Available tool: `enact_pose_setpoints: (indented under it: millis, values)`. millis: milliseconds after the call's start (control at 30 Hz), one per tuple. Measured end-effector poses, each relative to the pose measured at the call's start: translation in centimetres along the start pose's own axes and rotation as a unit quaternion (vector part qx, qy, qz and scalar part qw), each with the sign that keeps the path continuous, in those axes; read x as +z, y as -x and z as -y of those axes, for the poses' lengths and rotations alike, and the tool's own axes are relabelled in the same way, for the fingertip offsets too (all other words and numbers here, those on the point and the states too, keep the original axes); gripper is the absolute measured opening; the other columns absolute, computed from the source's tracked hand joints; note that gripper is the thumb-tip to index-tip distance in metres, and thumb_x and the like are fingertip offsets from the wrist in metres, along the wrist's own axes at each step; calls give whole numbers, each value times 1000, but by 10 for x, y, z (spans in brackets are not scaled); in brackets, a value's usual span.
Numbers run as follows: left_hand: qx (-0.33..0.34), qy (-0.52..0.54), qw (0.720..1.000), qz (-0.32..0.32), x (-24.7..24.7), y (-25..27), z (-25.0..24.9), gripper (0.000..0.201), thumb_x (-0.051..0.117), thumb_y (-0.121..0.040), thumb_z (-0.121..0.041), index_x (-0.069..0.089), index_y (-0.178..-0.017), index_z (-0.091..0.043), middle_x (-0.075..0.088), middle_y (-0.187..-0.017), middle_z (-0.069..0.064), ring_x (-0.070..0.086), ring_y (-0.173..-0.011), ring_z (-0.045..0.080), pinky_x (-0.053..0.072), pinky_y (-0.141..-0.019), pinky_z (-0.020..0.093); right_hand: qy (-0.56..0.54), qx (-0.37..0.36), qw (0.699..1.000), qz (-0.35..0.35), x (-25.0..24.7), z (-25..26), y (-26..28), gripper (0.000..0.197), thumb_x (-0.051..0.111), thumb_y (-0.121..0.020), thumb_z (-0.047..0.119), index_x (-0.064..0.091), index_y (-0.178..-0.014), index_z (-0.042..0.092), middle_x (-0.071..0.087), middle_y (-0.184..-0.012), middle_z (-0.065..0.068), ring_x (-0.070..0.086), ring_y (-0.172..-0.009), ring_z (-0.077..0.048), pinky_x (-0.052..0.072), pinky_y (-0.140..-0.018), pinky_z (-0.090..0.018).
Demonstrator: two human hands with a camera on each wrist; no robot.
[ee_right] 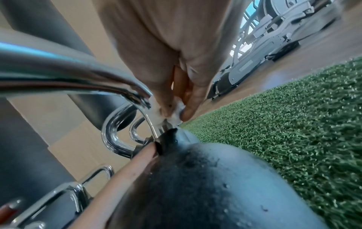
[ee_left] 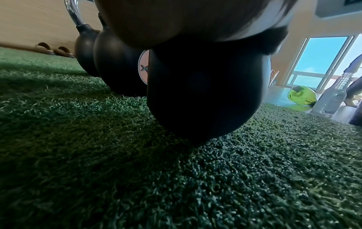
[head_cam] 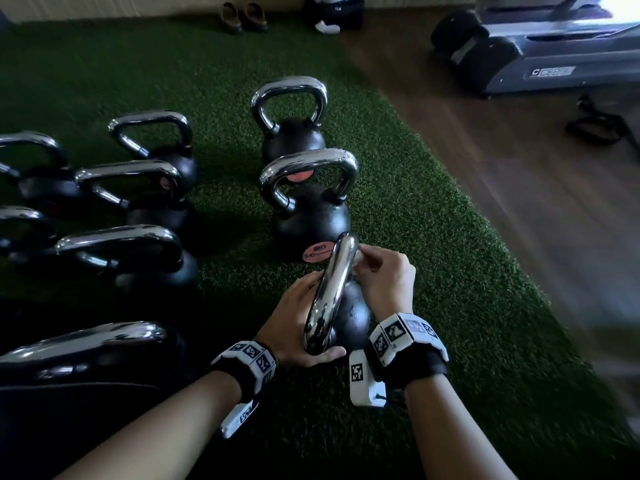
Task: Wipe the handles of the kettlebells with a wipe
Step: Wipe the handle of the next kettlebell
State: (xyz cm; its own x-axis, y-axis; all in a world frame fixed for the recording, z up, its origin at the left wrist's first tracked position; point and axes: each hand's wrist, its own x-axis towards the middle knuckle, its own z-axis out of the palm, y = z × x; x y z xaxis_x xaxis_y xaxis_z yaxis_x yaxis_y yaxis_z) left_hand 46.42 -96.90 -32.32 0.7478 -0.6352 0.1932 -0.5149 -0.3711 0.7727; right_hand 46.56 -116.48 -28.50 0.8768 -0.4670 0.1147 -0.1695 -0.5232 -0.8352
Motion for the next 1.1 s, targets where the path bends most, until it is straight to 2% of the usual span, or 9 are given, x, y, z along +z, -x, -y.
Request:
enact_pose_setpoints:
  millis: [100, 200, 333, 433, 533, 667, 767, 900, 1100]
  values:
    - [12, -10, 1000, -9, -1, -2, -2, 120, 96, -64, -44, 11, -148, -62, 33, -153, -11, 38, -146, 20, 35, -121, 51, -11, 15, 1000, 22, 2, -7, -3, 27, 77, -86, 4, 80, -110, 17, 74, -96, 14, 68, -76, -2, 43, -67, 5]
    - [25, -12, 999, -18, 1, -3, 0, 123, 95, -63, -44, 9, -149, -64, 33, -149, -23, 39, -144, 16, 34, -120, 45, -8, 22, 999, 44, 3, -11, -7, 27, 75, -87, 4, 80, -110, 18, 80, -100, 4, 65, -71, 5, 46, -63, 1]
    - [-2, -3, 999, -34, 5, 1, 12, 123, 97, -61, -50, 13, -151, -58, 32, -156, -19, 36, -147, 9, 37, -120, 48, -26, -33, 999, -29, -2, 0, -11, 31, 76, -85, 0, 79, -111, 17, 77, -97, 11, 67, -76, 6, 49, -74, -2]
    - [19, -11, 999, -38, 4, -1, 9, 124, 97, -60, -48, 12, -148, -65, 27, -155, -29, 38, -144, 10, 36, -120, 45, -52, -25, 998, -39, -1, 0, -11, 34, 77, -83, -3, 76, -113, 15, 72, -95, 15, 66, -79, 14, 54, -81, -9]
    - [22, -14, 999, -43, 4, -4, 9, 125, 98, -59, -46, 13, -148, -64, 27, -154, -30, 40, -143, 15, 37, -119, 49, -39, -25, 999, -18, -3, -1, -17, 28, 77, -83, -1, 79, -104, 17, 78, -92, 7, 73, -82, -3, 60, -80, -25]
    - [1, -14, 999, -31, 2, -4, 10, 125, 96, -59, -50, 9, -147, -66, 26, -154, -28, 38, -145, 15, 36, -119, 51, -13, -120, 992, -44, -11, 3, -8, 31, 76, -84, -2, 80, -109, 14, 79, -98, 2, 71, -81, -3, 58, -78, -18]
    - [4, -17, 1000, -11, 0, -5, 5, 128, 98, -59, -43, 5, -142, -74, 19, -149, -45, 35, -145, 5, 32, -123, 40, 2, -216, 975, -54, -18, 7, 2, 38, 66, -84, -12, 78, -114, 7, 76, -110, -3, 66, -95, -1, 50, -90, -7]
    - [-12, -8, 1000, 18, -5, -12, 7, 129, 100, -58, -40, 4, -134, -81, 16, -139, -57, 25, -138, -21, 25, -119, 19, 33, -236, 970, -45, -23, 8, -15, 38, 68, -85, -16, 76, -116, 5, 74, -111, -7, 68, -92, -9, 45, -88, 1]
    - [-32, -18, 999, 38, -8, -28, 18, 114, 99, -57, -47, 23, -139, -63, 18, -138, -58, 25, -133, -27, 18, -110, 0, 9, -294, 955, -30, -25, 22, 5, 26, 58, -99, 5, 77, -115, 7, 73, -110, -5, 69, -92, -11, 57, -84, -18]
